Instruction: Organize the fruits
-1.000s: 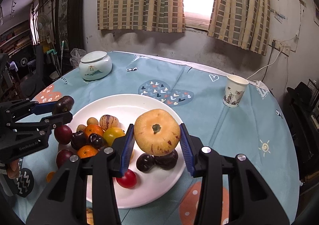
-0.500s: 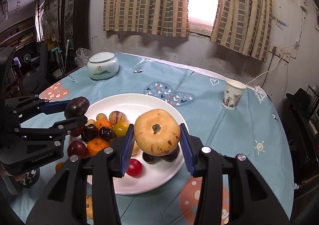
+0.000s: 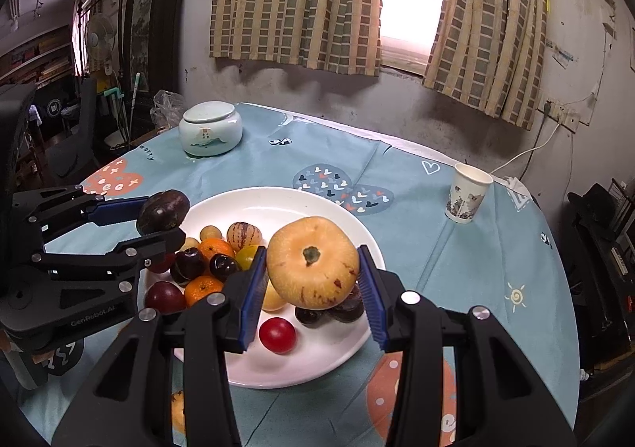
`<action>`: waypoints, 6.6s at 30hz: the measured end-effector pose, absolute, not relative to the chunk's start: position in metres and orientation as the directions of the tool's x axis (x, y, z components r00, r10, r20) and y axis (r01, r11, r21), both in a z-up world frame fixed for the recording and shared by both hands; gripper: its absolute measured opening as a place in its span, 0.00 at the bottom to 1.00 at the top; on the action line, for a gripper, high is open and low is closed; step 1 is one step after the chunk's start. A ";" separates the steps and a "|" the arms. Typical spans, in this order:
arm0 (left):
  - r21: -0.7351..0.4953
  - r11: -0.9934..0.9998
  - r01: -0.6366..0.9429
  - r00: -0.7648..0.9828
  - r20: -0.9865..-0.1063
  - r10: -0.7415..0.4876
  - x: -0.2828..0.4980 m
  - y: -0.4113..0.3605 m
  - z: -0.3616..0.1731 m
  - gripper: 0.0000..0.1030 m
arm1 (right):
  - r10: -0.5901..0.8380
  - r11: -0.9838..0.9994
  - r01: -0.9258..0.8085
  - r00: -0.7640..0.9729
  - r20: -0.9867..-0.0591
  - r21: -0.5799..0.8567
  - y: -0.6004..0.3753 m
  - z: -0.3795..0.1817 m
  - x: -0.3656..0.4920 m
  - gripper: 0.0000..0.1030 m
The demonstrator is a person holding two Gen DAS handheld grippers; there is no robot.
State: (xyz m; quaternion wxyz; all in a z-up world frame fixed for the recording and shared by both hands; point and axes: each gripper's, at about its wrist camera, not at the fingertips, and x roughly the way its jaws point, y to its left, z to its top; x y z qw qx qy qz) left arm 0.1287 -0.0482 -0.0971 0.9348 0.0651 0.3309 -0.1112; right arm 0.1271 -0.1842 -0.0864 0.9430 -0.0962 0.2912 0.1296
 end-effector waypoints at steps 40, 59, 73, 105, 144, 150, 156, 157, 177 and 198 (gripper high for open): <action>0.008 0.977 0.211 0.748 -0.645 -0.157 0.161 -0.039 -0.119 0.59 | 0.148 0.983 -0.185 0.773 -0.617 0.004 -0.187 -0.114 0.186 0.84; -0.008 0.955 0.296 0.702 -0.676 -0.224 0.042 0.009 -0.117 0.75 | 0.212 0.903 -0.399 0.735 -0.645 -0.158 -0.177 -0.141 0.003 0.84; -0.101 0.960 0.260 0.628 -0.737 -0.248 0.058 0.015 -0.156 0.75 | 0.223 0.907 -0.414 0.634 -0.741 -0.081 -0.141 -0.177 0.035 0.84; 0.070 0.949 0.308 0.596 -0.791 -0.136 0.071 -0.027 -0.180 0.75 | 0.278 0.905 -0.426 0.616 -0.737 -0.015 -0.151 -0.183 0.047 0.44; 0.058 0.943 0.327 0.615 -0.771 -0.166 0.064 -0.029 -0.176 0.40 | 0.296 0.890 -0.456 0.584 -0.756 -0.004 -0.144 -0.192 0.046 0.44; 0.054 0.941 0.334 0.623 -0.762 -0.178 0.060 -0.029 -0.172 0.40 | 0.307 0.884 -0.467 0.583 -0.753 -0.001 -0.142 -0.191 0.044 0.45; 0.052 0.940 0.336 0.622 -0.762 -0.180 0.060 -0.029 -0.172 0.40 | 0.314 0.880 -0.475 0.579 -0.753 0.002 -0.141 -0.190 0.043 0.45; 0.051 0.940 0.337 0.621 -0.762 -0.181 0.060 -0.029 -0.172 0.40 | 0.315 0.879 -0.476 0.579 -0.752 0.002 -0.141 -0.190 0.042 0.45; 0.040 0.948 0.315 0.633 -0.753 -0.178 0.052 -0.024 -0.162 0.40 | 0.341 0.882 -0.471 0.604 -0.720 0.021 -0.144 -0.174 0.032 0.45; 0.067 0.942 0.330 0.640 -0.750 -0.171 -0.010 -0.032 -0.157 0.40 | 0.291 0.894 -0.448 0.610 -0.737 -0.018 -0.147 -0.173 -0.015 0.45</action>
